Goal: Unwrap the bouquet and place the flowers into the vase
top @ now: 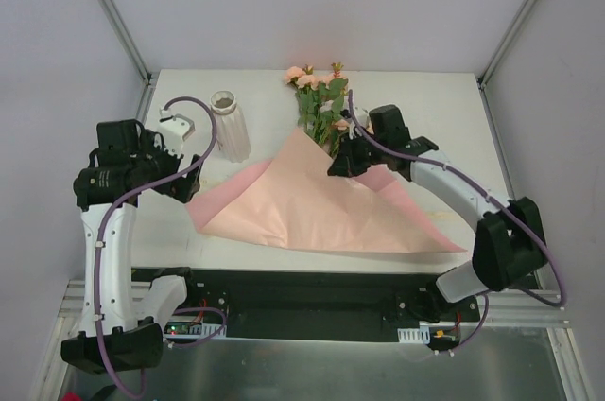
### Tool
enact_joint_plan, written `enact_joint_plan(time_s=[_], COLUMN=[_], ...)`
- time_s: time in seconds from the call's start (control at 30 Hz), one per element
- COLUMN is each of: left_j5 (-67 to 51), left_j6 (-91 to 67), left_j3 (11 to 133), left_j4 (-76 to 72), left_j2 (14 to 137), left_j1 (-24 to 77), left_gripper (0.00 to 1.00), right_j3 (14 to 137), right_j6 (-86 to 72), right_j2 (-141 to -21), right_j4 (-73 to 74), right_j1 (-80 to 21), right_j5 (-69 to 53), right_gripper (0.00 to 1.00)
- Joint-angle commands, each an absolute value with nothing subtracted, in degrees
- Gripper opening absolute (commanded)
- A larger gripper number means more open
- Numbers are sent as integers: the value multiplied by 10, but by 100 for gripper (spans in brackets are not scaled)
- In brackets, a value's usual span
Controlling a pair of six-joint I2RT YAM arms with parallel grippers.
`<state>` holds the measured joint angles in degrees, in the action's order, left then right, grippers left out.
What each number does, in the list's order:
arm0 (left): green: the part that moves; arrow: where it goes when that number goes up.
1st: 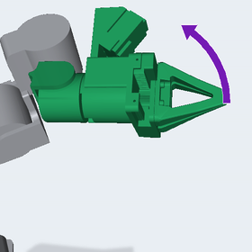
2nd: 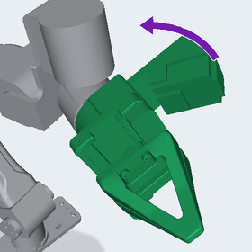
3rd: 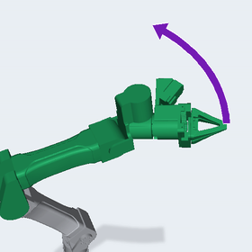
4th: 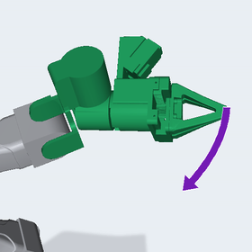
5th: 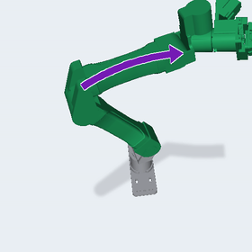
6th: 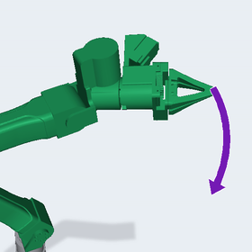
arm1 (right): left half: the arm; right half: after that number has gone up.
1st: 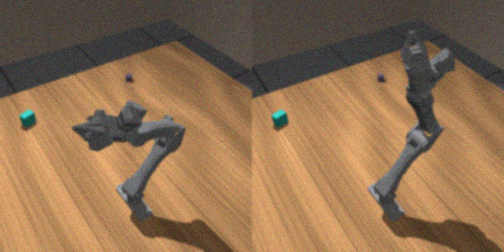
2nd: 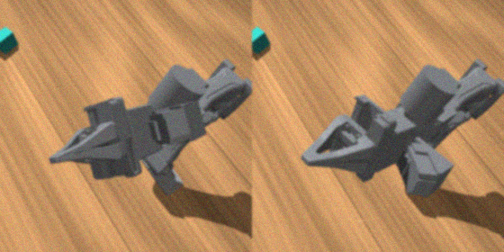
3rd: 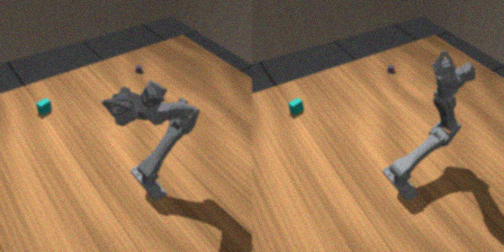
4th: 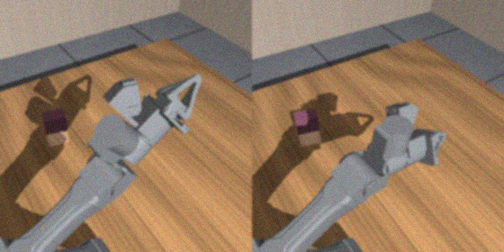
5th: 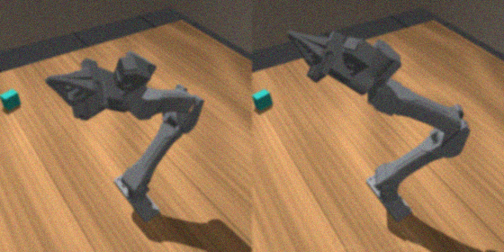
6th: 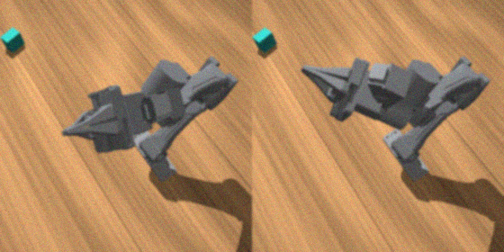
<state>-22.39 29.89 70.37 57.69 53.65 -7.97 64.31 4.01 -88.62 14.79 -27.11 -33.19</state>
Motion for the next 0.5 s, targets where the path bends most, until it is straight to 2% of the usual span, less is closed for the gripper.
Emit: enact_joint_plan(time_s=[0.0,0.27,0.47], left_j5=[-222,-217,-221], left_j6=[311,307,305], left_j3=[697,696,702], left_j4=[562,557,556], left_j2=[544,550,552], left_j1=[-81,-81,-82], left_gripper=[99,99,99], right_j3=[618,578,555], right_j6=[79,83,58], right_j2=[-780,-667,-580], right_j4=[129,167,206], right_j1=[-325,-458,-577], right_j5=[-301,-227,-178], right_gripper=[5,4,8])
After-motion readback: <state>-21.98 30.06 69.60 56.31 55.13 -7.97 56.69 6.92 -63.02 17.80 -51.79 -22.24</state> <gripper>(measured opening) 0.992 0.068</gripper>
